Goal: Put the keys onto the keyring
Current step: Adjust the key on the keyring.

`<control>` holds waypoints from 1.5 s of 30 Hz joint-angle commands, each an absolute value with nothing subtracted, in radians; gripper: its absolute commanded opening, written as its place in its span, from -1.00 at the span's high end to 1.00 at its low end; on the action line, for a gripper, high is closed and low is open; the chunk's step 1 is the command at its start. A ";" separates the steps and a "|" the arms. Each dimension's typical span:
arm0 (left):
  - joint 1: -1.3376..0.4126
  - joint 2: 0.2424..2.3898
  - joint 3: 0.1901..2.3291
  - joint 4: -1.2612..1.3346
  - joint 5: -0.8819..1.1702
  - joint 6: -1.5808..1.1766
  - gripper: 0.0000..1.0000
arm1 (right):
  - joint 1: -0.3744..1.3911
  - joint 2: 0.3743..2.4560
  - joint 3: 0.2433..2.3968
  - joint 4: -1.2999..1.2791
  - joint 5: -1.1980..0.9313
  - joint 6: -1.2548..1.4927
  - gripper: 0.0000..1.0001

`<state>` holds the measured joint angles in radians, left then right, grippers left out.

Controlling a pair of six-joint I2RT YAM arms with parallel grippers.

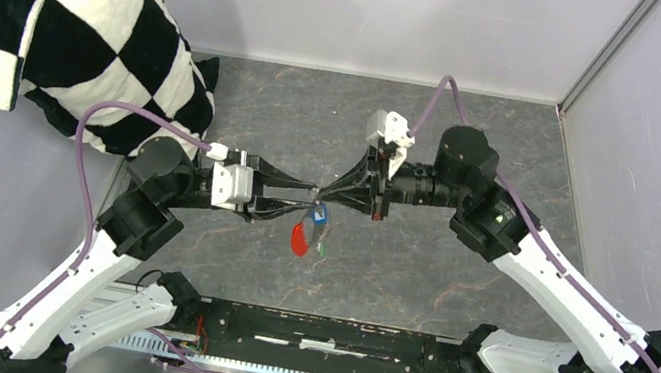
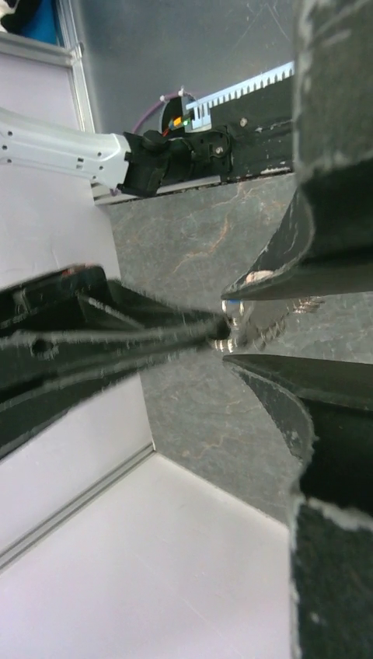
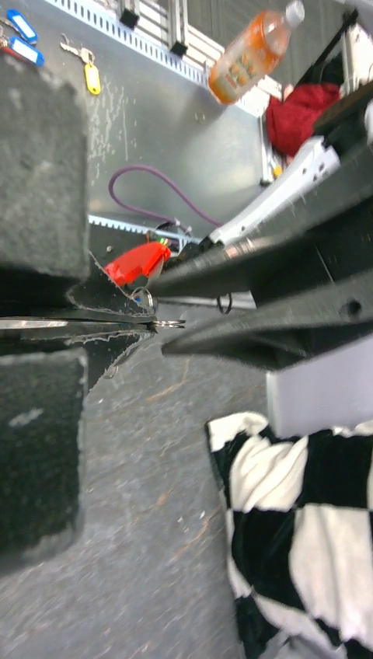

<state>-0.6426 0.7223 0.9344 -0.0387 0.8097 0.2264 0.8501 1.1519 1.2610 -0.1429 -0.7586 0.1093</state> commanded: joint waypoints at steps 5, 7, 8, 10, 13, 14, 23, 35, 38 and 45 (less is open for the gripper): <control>-0.641 0.798 1.089 -0.459 0.830 0.487 0.15 | 0.862 1.223 1.522 -0.653 -0.581 -0.159 1.00; -0.641 0.811 1.106 -0.500 0.832 0.509 0.15 | 0.864 1.235 1.545 -0.698 -0.555 -0.174 0.99; -0.641 0.815 1.112 -0.518 0.828 0.519 0.15 | 0.867 1.240 1.555 -0.718 -0.545 -0.182 1.00; -0.641 0.827 1.120 -0.535 0.811 0.537 0.15 | 0.872 1.241 1.566 -0.732 -0.543 -0.190 0.99; -0.641 0.850 1.126 -0.549 0.798 0.561 0.12 | 0.886 1.253 1.585 -0.762 -0.528 -0.204 1.00; -0.641 0.860 1.128 -0.553 0.797 0.563 0.12 | 0.892 1.258 1.586 -0.770 -0.518 -0.206 1.00; -0.641 0.946 1.159 -0.554 0.862 0.535 0.11 | 0.954 1.296 1.580 -0.808 -0.459 -0.222 1.00; -0.643 0.960 1.146 -0.586 0.934 0.528 0.29 | 0.996 1.323 1.574 -0.791 -0.431 -0.218 1.00; -0.643 0.963 1.151 -0.589 0.948 0.518 0.27 | 1.001 1.333 1.573 -0.789 -0.426 -0.218 1.00; -0.643 0.972 1.157 -0.641 0.966 0.529 0.24 | 1.014 1.346 1.577 -0.783 -0.409 -0.212 0.99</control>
<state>-0.6407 0.9684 1.1191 -0.6197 0.9012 0.5144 1.0023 1.3376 1.5410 -0.8497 -0.4229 -0.2142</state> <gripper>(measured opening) 0.371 0.005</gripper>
